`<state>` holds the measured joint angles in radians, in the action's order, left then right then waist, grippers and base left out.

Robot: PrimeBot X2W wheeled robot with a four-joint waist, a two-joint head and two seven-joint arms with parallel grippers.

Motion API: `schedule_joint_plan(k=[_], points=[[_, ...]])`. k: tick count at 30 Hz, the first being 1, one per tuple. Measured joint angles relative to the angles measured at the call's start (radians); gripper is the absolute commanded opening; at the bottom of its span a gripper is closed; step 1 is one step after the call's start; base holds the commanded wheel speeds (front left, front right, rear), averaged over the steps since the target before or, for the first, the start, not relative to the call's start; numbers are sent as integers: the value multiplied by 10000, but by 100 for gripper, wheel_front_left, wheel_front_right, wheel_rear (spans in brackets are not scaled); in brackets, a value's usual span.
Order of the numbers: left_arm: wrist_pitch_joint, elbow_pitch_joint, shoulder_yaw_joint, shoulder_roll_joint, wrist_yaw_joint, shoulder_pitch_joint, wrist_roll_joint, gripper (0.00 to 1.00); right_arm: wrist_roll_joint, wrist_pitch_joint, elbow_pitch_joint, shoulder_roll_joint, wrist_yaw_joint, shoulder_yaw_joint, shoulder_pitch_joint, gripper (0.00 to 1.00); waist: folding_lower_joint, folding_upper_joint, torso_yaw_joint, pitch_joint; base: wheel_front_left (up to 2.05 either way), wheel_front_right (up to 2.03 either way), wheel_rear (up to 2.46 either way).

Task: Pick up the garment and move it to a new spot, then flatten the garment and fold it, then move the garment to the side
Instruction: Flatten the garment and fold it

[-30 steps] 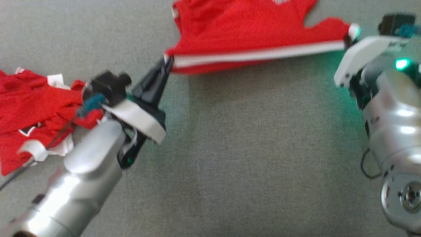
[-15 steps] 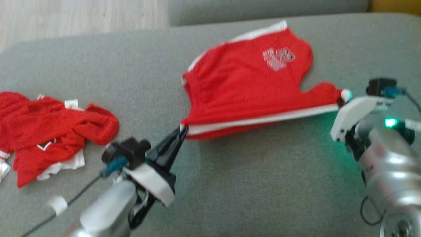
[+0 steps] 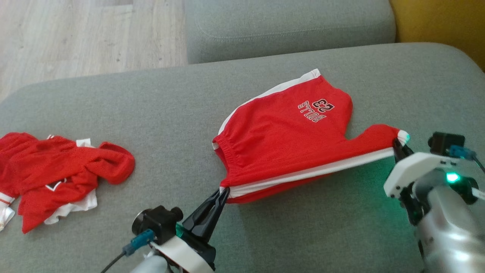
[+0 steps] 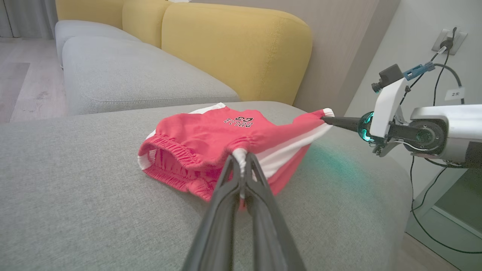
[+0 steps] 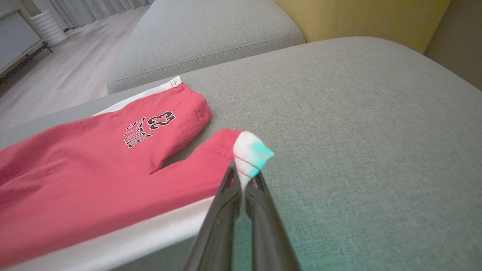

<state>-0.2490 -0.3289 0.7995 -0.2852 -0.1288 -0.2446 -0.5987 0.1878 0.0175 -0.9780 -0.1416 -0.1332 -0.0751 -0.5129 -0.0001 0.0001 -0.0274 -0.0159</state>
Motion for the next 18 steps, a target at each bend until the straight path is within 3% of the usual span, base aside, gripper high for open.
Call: schedule_joint_plan(k=[4,5,12,18], points=[[-2,109,-196,61,25,-4,33,0,268,-813,2036,-77,0,-31,1012,0,1,0,-22,-182,0,0,0],[-2,109,-196,61,25,-4,33,0,268,-813,2036,-77,0,-31,1012,0,1,0,-22,-182,0,0,0],[-2,88,-485,148,21,-1015,33,0,-84,-2522,5371,19,0,-757,1480,0,2,0,5,-853,0,0,0],[-2,-380,-560,148,4,-2173,31,0,-903,-3739,6372,314,0,-941,1136,0,3,-1,113,-1569,0,0,0]])
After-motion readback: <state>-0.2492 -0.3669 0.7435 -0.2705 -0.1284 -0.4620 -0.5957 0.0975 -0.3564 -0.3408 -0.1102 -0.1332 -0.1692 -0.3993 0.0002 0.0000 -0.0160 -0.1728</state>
